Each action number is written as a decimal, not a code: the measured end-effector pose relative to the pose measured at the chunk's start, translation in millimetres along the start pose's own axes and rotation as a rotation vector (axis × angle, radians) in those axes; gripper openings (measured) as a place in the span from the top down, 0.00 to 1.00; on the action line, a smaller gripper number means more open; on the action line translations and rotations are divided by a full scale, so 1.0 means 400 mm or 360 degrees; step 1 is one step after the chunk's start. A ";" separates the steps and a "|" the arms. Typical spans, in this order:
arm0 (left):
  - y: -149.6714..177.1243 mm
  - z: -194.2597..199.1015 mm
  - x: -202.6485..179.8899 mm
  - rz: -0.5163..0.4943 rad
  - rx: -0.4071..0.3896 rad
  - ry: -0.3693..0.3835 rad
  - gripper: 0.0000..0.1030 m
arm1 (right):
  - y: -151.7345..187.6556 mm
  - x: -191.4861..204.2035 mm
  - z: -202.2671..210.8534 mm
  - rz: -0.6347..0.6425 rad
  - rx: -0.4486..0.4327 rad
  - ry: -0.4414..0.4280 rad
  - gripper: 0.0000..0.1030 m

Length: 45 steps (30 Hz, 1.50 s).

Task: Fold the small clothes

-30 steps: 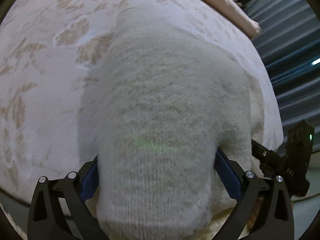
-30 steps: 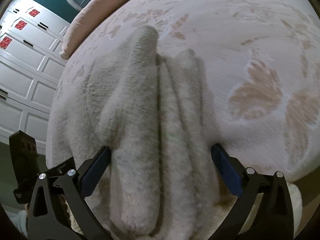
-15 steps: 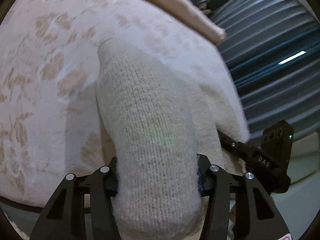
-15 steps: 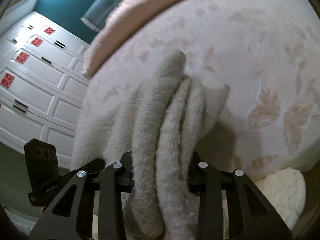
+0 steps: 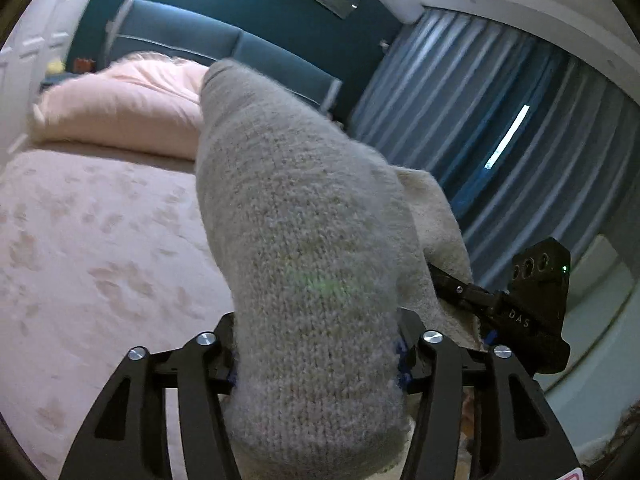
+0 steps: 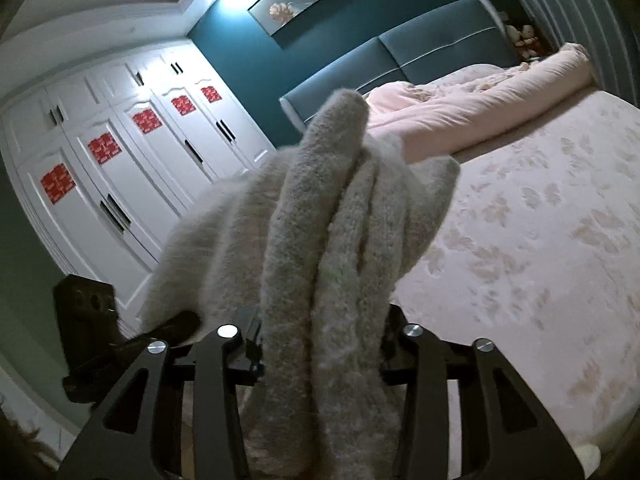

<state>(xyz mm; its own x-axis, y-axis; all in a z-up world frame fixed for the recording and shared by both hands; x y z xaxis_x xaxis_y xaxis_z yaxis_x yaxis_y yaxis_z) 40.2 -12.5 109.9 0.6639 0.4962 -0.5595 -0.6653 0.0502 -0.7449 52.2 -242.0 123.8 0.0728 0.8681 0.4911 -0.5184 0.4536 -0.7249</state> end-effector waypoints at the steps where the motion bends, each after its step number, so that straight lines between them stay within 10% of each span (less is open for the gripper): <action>1: -0.001 -0.004 0.035 0.0018 0.0007 -0.0040 0.41 | 0.009 -0.004 -0.046 -0.0011 0.0031 0.0031 0.49; 8: 0.255 -0.065 0.448 0.0449 0.0304 -0.0634 0.40 | 0.308 -0.215 -0.370 -0.0122 0.0606 0.0666 0.53; 13: 0.369 0.019 0.455 0.0558 0.0277 -0.0680 0.40 | 0.397 -0.208 -0.315 -0.0137 0.0658 0.0639 0.51; 21: 0.363 -0.086 0.411 0.0137 0.0496 -0.0853 0.38 | 0.392 -0.113 -0.460 -0.0030 0.0797 0.0497 0.31; 23: 0.389 -0.105 0.430 0.0031 0.0563 -0.0924 0.38 | 0.416 -0.117 -0.500 -0.0024 0.0872 0.0530 0.37; 25: 0.410 -0.107 0.468 0.0008 0.0593 -0.1005 0.38 | 0.430 -0.112 -0.528 0.0007 0.0907 0.0535 0.74; 27: 0.418 -0.094 0.508 0.0069 0.0604 -0.1050 0.44 | 0.397 -0.080 -0.504 0.0033 0.0807 0.0478 0.79; 31: 0.420 -0.081 0.562 0.0134 0.0618 -0.1103 0.45 | 0.323 -0.034 -0.431 0.0112 0.0601 0.0429 0.80; 35: 0.439 -0.098 0.593 0.0186 0.0655 -0.1117 0.45 | 0.473 -0.149 -0.542 0.0243 0.0916 0.0719 0.75; 45: 0.389 -0.001 0.505 0.0217 0.0508 -0.1052 0.45 | 0.367 -0.052 -0.442 0.0284 0.0685 0.0754 0.69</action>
<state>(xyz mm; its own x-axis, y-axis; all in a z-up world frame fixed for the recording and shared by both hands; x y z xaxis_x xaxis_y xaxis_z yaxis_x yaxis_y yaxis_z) 71.1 95.1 -119.1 0.2916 0.9287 -0.2292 -0.8608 0.1503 -0.4862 125.3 -157.9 -78.3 0.2702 0.9618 0.0448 -0.8441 0.2590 -0.4695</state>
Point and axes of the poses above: each gripper's, at about its wrist camera, not at the fingertips, and z roughly against the way its jaws point, x to its left, y to its underside, the point moved 4 cm from there along -z, roughly the way its jaws point, and after that the axes turned 10 degrees about y, right-handed, at the moved point
